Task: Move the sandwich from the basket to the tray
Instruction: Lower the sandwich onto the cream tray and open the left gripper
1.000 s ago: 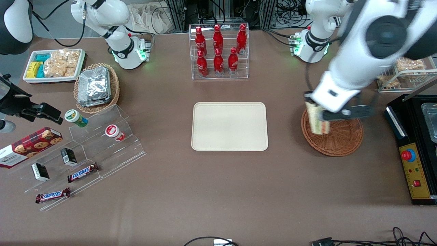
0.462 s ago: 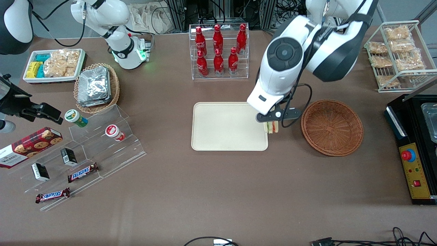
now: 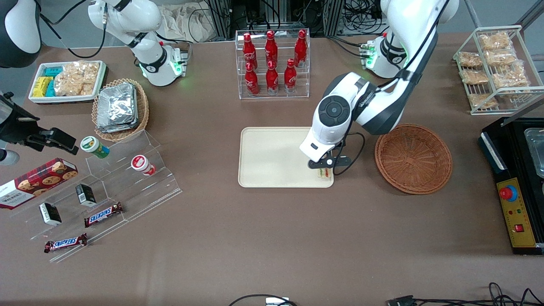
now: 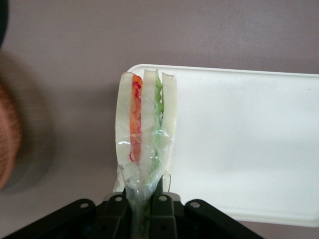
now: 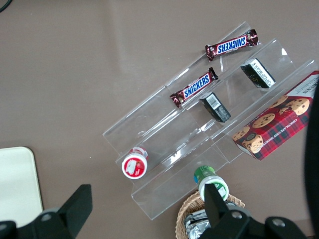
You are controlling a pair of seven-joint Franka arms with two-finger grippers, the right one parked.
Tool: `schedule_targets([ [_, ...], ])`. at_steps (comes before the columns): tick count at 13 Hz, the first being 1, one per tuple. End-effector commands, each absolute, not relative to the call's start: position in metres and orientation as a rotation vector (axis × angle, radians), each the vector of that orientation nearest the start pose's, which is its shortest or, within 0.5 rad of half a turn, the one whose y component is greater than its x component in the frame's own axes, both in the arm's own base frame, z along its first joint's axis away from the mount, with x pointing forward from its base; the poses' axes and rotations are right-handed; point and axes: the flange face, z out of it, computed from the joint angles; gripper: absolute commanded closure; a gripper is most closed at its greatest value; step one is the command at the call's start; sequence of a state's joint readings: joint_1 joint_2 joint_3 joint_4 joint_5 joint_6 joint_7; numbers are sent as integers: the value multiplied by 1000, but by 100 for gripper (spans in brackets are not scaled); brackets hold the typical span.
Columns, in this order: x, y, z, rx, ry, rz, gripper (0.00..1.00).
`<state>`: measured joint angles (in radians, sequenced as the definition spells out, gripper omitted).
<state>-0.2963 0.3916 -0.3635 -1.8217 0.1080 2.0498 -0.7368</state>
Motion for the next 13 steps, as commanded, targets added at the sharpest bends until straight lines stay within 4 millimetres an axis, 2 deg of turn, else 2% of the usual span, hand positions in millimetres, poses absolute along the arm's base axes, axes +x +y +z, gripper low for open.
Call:
schedule_targets([
  [1, 494, -356, 285, -3106, -47, 167, 100],
  [2, 494, -356, 268, -3112, -47, 184, 100],
  [4, 491, -357, 249, -3106, -41, 220, 100],
  [7, 489, -356, 233, -3106, -41, 243, 99],
  [8, 489, -356, 233, -3105, -41, 245, 88],
  [9, 491, -353, 234, -3103, -43, 246, 49],
  [10, 493, -349, 236, -3103, -43, 245, 0],
  [12, 493, -348, 242, -3091, -50, 254, 0],
  [13, 494, -348, 254, -3084, -51, 250, 0],
])
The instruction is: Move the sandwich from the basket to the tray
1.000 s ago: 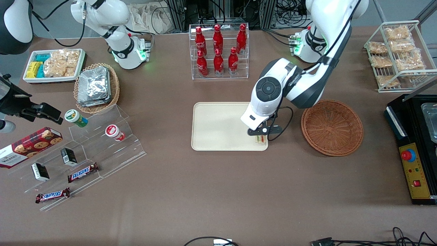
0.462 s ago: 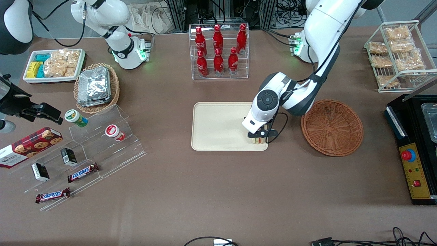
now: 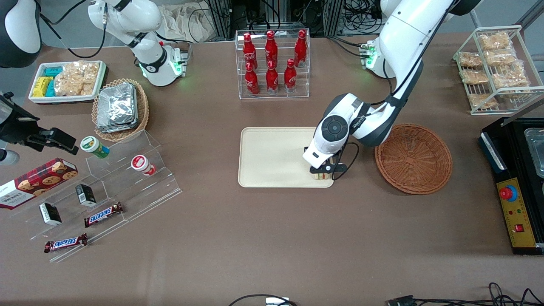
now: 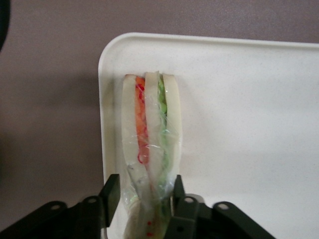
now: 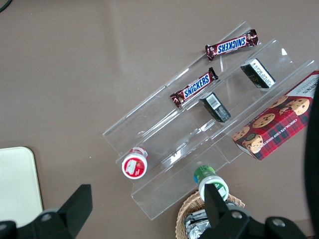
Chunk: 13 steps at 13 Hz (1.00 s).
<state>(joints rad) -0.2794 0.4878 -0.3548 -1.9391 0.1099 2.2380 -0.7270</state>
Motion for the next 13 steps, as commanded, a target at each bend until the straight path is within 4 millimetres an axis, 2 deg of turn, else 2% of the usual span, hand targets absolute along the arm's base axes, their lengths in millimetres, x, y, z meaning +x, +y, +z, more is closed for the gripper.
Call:
schedule_targets([
  [1, 494, -346, 268, -3080, -56, 238, 0],
  [3, 497, -344, 308, -3079, -67, 190, 0],
  [5, 517, -329, 360, -3071, -126, 168, 0],
  [7, 539, -311, 421, -3075, -142, 133, 0],
  [10, 584, -260, 507, -3127, -149, 36, 0],
  [12, 602, -213, 539, -3127, -148, 22, 0],
  [13, 606, -194, 546, -3124, -135, 21, 0],
])
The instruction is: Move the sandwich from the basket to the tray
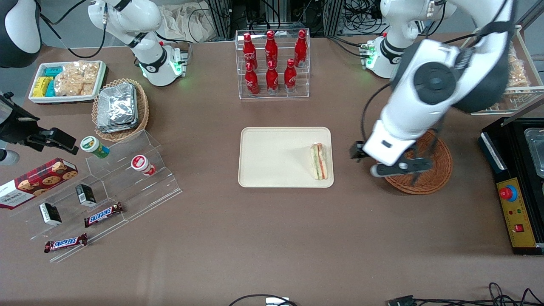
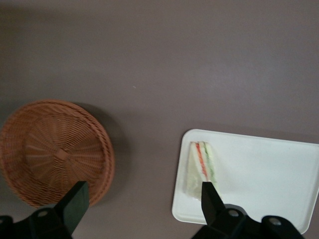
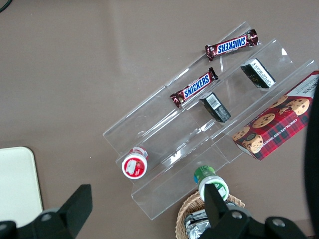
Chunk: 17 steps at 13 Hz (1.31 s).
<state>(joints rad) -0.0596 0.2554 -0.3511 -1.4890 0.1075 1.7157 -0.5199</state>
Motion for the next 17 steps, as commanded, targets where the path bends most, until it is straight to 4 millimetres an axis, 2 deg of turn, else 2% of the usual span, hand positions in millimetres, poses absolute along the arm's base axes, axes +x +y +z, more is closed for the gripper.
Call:
schedule_targets([
  [1, 607, -166, 561, -3126, -128, 0, 0],
  [2, 605, -136, 570, -3115, -125, 10, 0],
  [4, 594, -97, 586, -3109, -125, 74, 0],
  [6, 584, -66, 601, -3107, -151, 88, 0],
  [9, 572, -51, 609, -3113, -233, 89, 0],
  [10, 562, -49, 615, -3146, -248, 92, 0],
  [12, 546, -62, 614, -3153, -230, 90, 0],
  [14, 545, -63, 617, -3153, -229, 87, 0],
  [17, 547, -51, 621, -3152, -241, 84, 0],
])
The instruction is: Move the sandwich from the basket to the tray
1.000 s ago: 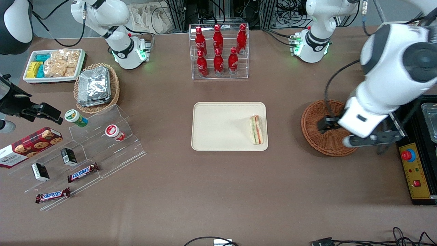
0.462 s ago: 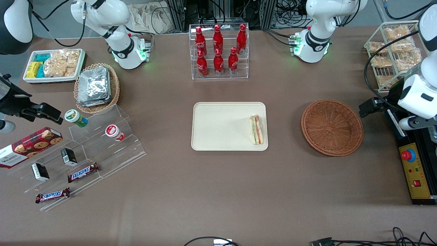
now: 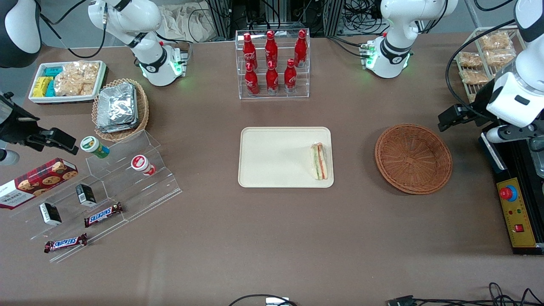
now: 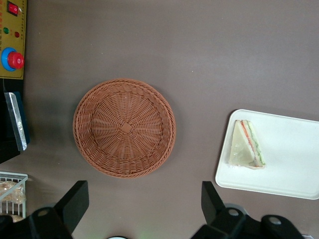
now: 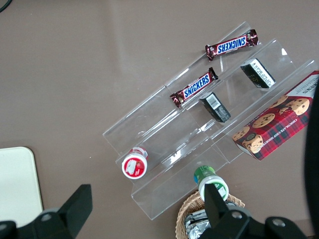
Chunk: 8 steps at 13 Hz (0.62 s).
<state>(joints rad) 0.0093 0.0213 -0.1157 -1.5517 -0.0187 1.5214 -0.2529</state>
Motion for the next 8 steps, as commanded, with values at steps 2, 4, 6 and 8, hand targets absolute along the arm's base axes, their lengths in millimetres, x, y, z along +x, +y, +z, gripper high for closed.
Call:
schedule_targets([
  [2, 545, -47, 623, -3137, -271, 90, 0],
  [4, 547, -46, 624, -3138, -267, 93, 0],
  [6, 547, -46, 624, -3136, -259, 92, 0],
  [8, 547, -44, 623, -3136, -262, 94, 0],
])
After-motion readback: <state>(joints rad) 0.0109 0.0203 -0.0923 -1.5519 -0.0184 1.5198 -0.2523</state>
